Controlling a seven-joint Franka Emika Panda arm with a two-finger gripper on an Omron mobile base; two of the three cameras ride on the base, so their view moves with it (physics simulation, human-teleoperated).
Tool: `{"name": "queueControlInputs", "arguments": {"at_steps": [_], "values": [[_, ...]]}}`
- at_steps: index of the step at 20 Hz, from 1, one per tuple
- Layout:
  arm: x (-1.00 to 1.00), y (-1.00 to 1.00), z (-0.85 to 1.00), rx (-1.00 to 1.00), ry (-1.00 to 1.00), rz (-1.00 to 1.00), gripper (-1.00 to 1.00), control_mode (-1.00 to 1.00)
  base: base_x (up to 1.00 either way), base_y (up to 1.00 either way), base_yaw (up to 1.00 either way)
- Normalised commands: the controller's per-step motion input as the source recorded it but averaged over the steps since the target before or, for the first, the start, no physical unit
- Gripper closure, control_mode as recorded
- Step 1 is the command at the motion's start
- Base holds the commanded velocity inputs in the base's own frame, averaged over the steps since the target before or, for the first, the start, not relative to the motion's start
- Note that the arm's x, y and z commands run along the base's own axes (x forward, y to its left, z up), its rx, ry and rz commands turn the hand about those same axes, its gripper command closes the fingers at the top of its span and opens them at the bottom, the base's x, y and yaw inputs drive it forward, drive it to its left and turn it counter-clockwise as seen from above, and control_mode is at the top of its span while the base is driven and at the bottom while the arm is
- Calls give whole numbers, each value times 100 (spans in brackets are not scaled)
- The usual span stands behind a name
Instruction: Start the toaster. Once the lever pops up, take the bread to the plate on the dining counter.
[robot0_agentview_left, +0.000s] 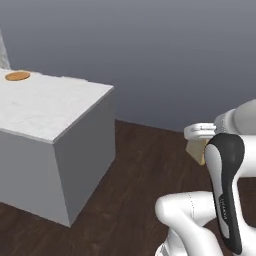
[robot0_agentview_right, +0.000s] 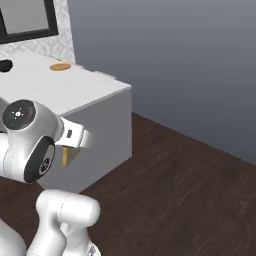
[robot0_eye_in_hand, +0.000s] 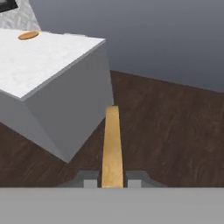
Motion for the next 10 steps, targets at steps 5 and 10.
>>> {"name": "queueControlInputs", "arguments": {"at_steps": [5, 10], "values": [[0, 0, 0, 0, 0, 0, 100, 100, 100, 6, -35], [0, 0, 0, 0, 0, 0, 100, 100, 100, 1, -13]]}}
